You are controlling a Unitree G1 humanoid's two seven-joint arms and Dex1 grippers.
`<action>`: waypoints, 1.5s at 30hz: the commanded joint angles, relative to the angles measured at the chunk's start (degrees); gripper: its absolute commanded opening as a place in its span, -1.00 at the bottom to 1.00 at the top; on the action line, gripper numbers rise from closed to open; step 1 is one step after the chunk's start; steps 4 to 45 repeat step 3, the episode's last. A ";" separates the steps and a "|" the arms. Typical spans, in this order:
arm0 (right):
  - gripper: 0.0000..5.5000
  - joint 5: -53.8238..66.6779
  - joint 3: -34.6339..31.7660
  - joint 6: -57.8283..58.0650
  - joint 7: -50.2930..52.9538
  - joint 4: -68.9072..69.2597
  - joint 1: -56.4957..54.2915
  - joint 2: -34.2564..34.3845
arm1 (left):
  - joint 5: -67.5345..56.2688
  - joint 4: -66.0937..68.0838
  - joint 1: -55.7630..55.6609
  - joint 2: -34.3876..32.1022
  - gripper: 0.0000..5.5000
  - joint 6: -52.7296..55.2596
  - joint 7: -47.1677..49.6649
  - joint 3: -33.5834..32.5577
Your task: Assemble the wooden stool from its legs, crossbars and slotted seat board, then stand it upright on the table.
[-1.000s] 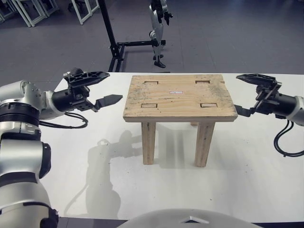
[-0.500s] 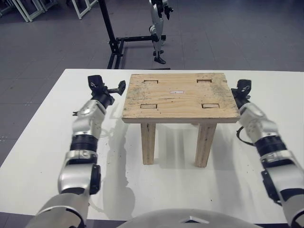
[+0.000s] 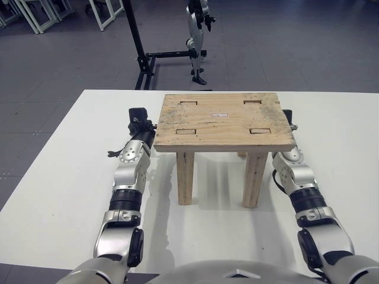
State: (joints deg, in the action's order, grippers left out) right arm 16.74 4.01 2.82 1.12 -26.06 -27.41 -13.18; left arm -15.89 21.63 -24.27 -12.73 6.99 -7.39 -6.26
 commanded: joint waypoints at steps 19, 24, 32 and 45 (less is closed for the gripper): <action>1.00 -3.09 -3.34 1.55 0.02 0.24 -0.04 1.56 | 1.45 -1.94 0.93 0.33 0.99 2.10 -0.05 -0.54; 1.00 -3.09 -3.34 1.55 0.02 0.24 -0.04 1.56 | 1.45 -1.94 0.93 0.33 0.99 2.10 -0.05 -0.54; 1.00 -3.09 -3.34 1.55 0.02 0.24 -0.04 1.56 | 1.45 -1.94 0.93 0.33 0.99 2.10 -0.05 -0.54; 1.00 -3.09 -3.34 1.55 0.02 0.24 -0.04 1.56 | 1.45 -1.94 0.93 0.33 0.99 2.10 -0.05 -0.54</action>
